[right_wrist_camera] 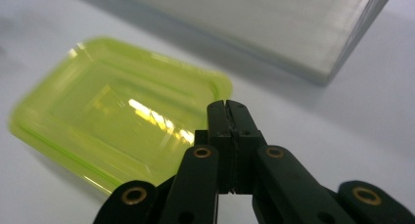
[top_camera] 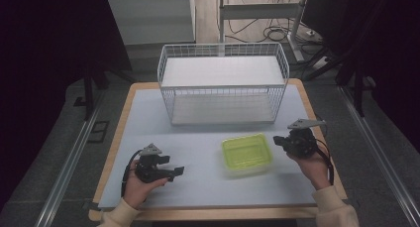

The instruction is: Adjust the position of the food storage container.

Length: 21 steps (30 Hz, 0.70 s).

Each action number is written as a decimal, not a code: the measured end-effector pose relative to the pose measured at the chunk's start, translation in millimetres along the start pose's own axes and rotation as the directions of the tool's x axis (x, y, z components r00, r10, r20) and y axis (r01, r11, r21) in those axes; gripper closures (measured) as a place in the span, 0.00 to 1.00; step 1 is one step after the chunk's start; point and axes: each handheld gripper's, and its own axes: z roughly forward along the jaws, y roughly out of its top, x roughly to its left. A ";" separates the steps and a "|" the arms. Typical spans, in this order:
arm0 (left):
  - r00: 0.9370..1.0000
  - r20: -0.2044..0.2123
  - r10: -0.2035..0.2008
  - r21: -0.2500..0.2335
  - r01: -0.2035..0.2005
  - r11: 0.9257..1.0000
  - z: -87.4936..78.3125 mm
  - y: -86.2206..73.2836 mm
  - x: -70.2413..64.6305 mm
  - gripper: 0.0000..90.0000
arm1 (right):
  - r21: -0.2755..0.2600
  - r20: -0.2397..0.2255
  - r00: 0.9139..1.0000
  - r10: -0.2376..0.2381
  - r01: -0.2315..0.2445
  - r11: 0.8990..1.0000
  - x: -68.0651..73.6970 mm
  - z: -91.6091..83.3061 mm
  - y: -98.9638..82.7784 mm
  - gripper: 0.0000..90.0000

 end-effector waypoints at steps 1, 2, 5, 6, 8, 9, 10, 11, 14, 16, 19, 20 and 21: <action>1.000 0.000 -0.010 -0.009 0.010 1.000 -0.1 0.7 0.3 0.22 | 0.022 0.000 1.000 0.003 -0.003 1.000 -2.7 5.0 -4.9 1.00; 1.000 0.000 -0.010 -0.009 0.010 1.000 -0.1 0.7 0.3 0.22 | 0.022 0.000 1.000 0.003 -0.003 1.000 -2.7 5.0 -4.9 1.00; 1.000 -0.003 -0.003 -0.004 0.003 1.000 0.2 0.7 -0.6 0.22 | 0.051 0.002 1.000 0.007 -0.007 0.999 -5.4 13.0 -11.2 1.00; 1.000 -0.005 -0.001 -0.004 0.001 1.000 0.4 0.5 -1.1 0.22 | 0.066 0.005 1.000 0.002 -0.002 0.998 -5.9 16.5 -13.5 1.00; 1.000 -0.005 0.000 -0.003 0.000 1.000 0.3 0.3 -1.4 0.22 | 0.084 0.004 1.000 -0.001 0.000 0.996 -5.6 22.2 -16.5 1.00; 1.000 -0.006 0.000 -0.003 0.000 1.000 0.2 0.1 -1.3 0.22 | 0.091 -0.001 1.000 -0.003 0.003 0.996 -6.0 24.5 -17.8 1.00; 1.000 -0.006 -0.001 -0.003 0.001 1.000 0.2 0.0 -1.0 0.22 | 0.097 -0.006 1.000 -0.001 0.001 0.995 -6.3 26.4 -18.7 1.00; 1.000 -0.006 -0.002 -0.002 0.002 1.000 0.4 -0.1 -0.6 0.22 | 0.107 -0.014 1.000 0.005 -0.003 0.994 -6.7 29.2 -19.9 1.00; 1.000 -0.007 0.002 0.007 -0.002 1.000 0.5 -0.6 1.4 0.22 | 0.125 -0.023 1.000 0.007 -0.004 0.992 -5.8 34.0 -21.0 1.00; 1.000 -0.007 0.001 0.007 -0.001 1.000 0.6 -0.9 1.5 0.22 | 0.135 -0.033 0.999 0.010 -0.006 0.991 -4.9 37.0 -21.6 1.00; 1.000 -0.006 0.002 0.008 -0.002 1.000 0.6 -1.0 1.3 0.22 | 0.142 -0.042 0.999 0.011 -0.005 0.990 -4.2 39.4 -22.0 1.00; 1.000 -0.006 -0.001 0.004 0.001 1.000 1.1 -1.1 0.8 0.22 | 0.142 -0.050 0.999 0.009 -0.001 0.990 -4.3 40.4 -22.2 1.00; 1.000 -0.005 0.001 0.006 -0.001 1.000 1.1 -1.1 0.7 0.22 | 0.145 -0.058 0.998 0.011 -0.003 0.989 -4.0 40.9 -22.4 1.00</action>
